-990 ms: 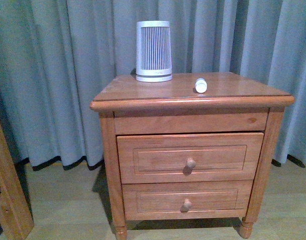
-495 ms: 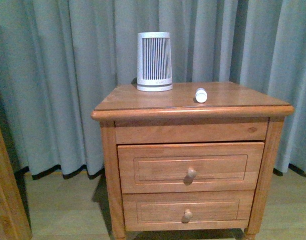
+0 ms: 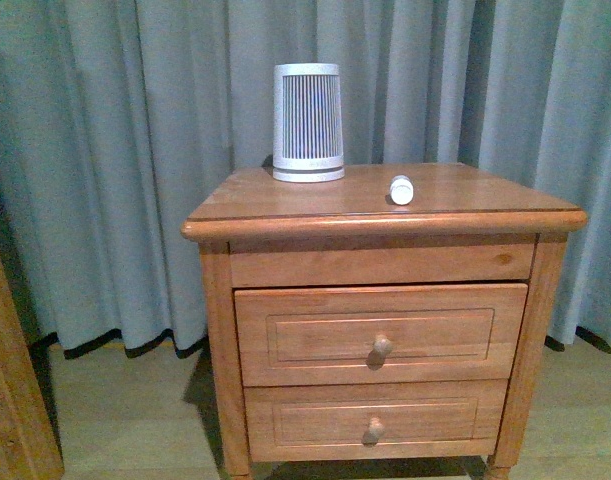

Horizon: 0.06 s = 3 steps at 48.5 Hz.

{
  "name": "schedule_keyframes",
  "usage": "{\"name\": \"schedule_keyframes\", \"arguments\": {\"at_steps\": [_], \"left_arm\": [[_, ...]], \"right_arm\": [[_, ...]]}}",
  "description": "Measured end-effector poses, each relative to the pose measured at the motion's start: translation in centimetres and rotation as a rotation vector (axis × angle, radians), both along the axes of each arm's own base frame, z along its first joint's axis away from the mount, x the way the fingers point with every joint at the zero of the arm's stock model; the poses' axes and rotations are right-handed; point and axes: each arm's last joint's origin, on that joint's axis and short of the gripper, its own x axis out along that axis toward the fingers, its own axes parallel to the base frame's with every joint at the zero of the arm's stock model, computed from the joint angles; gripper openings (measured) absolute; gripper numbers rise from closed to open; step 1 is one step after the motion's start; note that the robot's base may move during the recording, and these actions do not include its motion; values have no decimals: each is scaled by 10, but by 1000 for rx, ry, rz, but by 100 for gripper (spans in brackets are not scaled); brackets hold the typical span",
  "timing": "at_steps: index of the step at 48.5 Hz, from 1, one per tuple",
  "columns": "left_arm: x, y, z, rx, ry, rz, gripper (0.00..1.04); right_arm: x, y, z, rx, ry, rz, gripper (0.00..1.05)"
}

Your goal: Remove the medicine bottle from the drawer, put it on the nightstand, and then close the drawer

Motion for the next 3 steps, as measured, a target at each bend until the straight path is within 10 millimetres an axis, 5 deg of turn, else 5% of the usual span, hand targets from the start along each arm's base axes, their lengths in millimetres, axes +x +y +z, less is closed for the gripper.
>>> {"name": "schedule_keyframes", "arguments": {"at_steps": [3], "left_arm": [[0, 0, 0, 0, 0, 0, 98]], "right_arm": [[0, 0, 0, 0, 0, 0, 98]]}}
